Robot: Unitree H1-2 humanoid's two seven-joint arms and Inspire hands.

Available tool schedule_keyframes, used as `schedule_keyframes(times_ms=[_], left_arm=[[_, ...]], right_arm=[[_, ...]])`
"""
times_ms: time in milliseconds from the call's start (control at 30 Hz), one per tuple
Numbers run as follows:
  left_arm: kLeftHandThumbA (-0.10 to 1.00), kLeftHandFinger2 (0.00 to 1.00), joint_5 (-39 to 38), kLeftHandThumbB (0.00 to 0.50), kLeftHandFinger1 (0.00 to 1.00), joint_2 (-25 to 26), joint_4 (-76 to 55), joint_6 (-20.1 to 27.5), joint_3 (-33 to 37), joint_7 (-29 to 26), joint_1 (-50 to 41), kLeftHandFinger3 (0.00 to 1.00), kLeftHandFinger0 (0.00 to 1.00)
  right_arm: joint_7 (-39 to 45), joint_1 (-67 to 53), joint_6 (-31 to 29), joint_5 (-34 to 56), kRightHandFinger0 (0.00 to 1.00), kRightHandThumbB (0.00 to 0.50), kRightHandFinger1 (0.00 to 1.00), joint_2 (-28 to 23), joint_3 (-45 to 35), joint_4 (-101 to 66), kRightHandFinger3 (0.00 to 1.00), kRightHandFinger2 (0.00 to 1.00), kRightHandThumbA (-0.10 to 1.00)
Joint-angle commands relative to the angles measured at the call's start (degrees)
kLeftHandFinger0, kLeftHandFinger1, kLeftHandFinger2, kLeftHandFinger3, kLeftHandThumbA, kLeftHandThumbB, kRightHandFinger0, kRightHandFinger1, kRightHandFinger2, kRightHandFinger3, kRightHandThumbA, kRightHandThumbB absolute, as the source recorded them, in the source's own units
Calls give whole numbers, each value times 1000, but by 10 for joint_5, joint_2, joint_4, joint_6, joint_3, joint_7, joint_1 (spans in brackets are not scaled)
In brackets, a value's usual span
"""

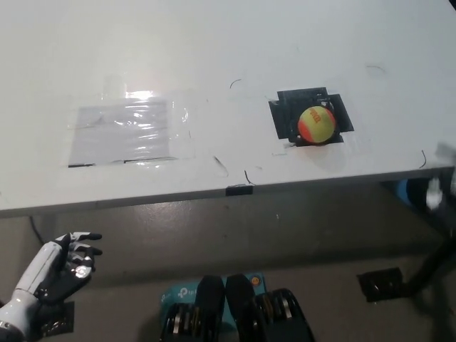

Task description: The robot uses right hand to squeeze a small tennis ball placed on the black area of the table

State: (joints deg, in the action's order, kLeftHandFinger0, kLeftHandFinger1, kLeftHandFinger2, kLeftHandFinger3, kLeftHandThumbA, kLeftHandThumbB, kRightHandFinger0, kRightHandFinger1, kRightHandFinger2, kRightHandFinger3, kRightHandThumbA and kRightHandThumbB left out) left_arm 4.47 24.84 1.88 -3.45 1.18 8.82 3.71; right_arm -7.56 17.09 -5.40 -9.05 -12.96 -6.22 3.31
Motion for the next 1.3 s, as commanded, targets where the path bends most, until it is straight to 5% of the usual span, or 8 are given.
schedule_keyframes(times_ms=[0,167,267,500,567,600,700,1267], left_arm=[[331,595,3,100,469,3,-16,1,-1,9,5,701,366],[345,595,9,98,475,4,-13,5,-1,9,5,700,368],[326,601,11,82,481,6,-16,1,-1,10,6,703,375],[355,570,9,101,457,5,-15,0,-4,16,12,669,359],[376,566,9,109,452,5,-14,1,-3,17,12,667,352],[343,565,4,103,452,3,-13,-4,-6,17,13,663,355],[348,566,7,103,455,4,-13,1,-5,19,16,666,356],[325,587,3,91,462,5,-18,-3,-8,28,20,689,362]], right_arm=[[6,81,48,-23,681,216,740,-18,-1,-64,918,735,270],[20,177,56,-33,386,237,480,-32,12,-51,783,616,231],[47,223,65,-55,313,230,475,-43,47,-24,615,636,192],[130,256,108,-50,529,287,716,-70,121,28,899,874,206],[152,268,121,-58,900,347,1000,-76,147,56,1000,1000,274],[181,278,149,-103,1000,372,1000,-92,191,70,1000,1000,667],[189,287,169,-130,1000,496,1000,-98,228,94,1000,1000,1000],[103,328,166,-205,1000,500,1000,-36,266,263,1000,1000,1000]])
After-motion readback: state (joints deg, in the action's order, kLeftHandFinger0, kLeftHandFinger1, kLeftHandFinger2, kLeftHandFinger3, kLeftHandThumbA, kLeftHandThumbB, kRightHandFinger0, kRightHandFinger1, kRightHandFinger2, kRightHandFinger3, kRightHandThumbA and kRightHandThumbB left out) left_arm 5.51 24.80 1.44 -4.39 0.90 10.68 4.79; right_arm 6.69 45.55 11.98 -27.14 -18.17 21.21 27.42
